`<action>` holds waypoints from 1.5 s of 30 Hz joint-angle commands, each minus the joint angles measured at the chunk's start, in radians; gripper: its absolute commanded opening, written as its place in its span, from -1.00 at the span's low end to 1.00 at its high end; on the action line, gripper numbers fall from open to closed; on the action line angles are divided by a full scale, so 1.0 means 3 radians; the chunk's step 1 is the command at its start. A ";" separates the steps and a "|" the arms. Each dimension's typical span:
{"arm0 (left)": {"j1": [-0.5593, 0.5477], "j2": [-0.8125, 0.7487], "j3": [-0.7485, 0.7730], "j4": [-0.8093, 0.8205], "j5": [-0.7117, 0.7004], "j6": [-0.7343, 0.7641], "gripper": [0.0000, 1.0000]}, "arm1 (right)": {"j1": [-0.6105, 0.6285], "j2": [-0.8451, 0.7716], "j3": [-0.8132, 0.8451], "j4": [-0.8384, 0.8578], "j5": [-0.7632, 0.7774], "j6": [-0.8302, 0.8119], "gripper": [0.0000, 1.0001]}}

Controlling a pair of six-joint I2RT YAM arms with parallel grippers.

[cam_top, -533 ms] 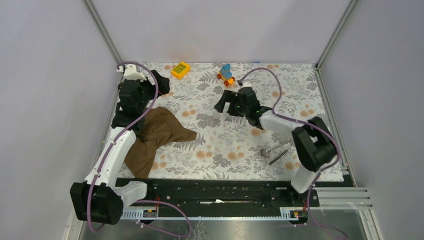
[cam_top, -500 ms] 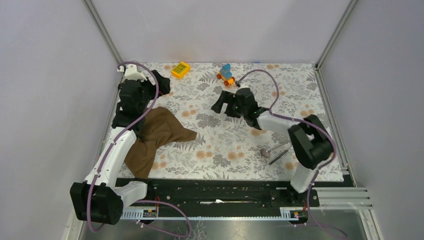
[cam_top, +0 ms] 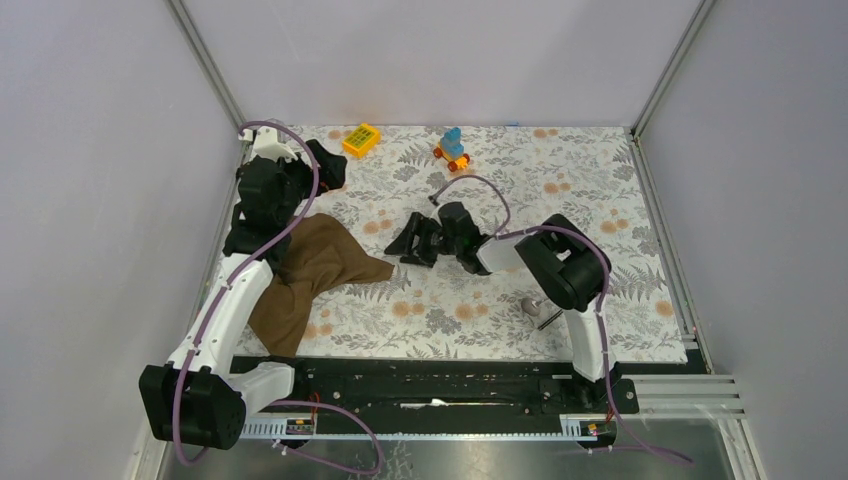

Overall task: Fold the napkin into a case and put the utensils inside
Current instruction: Pick up the crumpled napkin from the center of the board.

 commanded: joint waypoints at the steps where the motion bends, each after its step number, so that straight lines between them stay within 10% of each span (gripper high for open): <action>1: -0.0005 -0.0047 0.0147 0.0165 0.0103 0.0005 0.97 | 0.0304 0.0174 0.0181 0.0292 -0.0142 0.0163 0.30; 5: -0.0005 -0.0050 0.0134 0.0164 0.0108 0.0005 0.97 | 0.0428 0.0246 0.0202 0.0315 -0.0121 0.0197 -0.09; 9: -0.0005 -0.0057 0.0117 0.0160 0.0092 0.0016 0.97 | 0.0351 -0.0149 0.0160 -0.0562 0.0388 -0.0497 -0.99; 18: 0.0068 0.0589 0.0526 -0.0578 -0.0242 -0.0246 0.97 | 0.0327 -0.1297 -0.0158 -0.2731 0.2452 -0.1916 -1.00; 27: 0.0140 0.2297 0.1558 -0.1811 -0.0237 -0.0200 0.97 | 0.0320 -0.2020 -0.0717 -0.2756 0.2227 -0.2059 -1.00; 34: -0.0204 0.2784 0.1800 -0.1837 -0.0981 0.0032 0.95 | 0.0317 -0.2040 -0.0728 -0.2652 0.1961 -0.2072 -1.00; 45: -0.0282 0.3244 0.2206 -0.1953 -0.0932 -0.0164 0.90 | 0.0318 -0.1980 -0.0780 -0.2545 0.1835 -0.2045 -1.00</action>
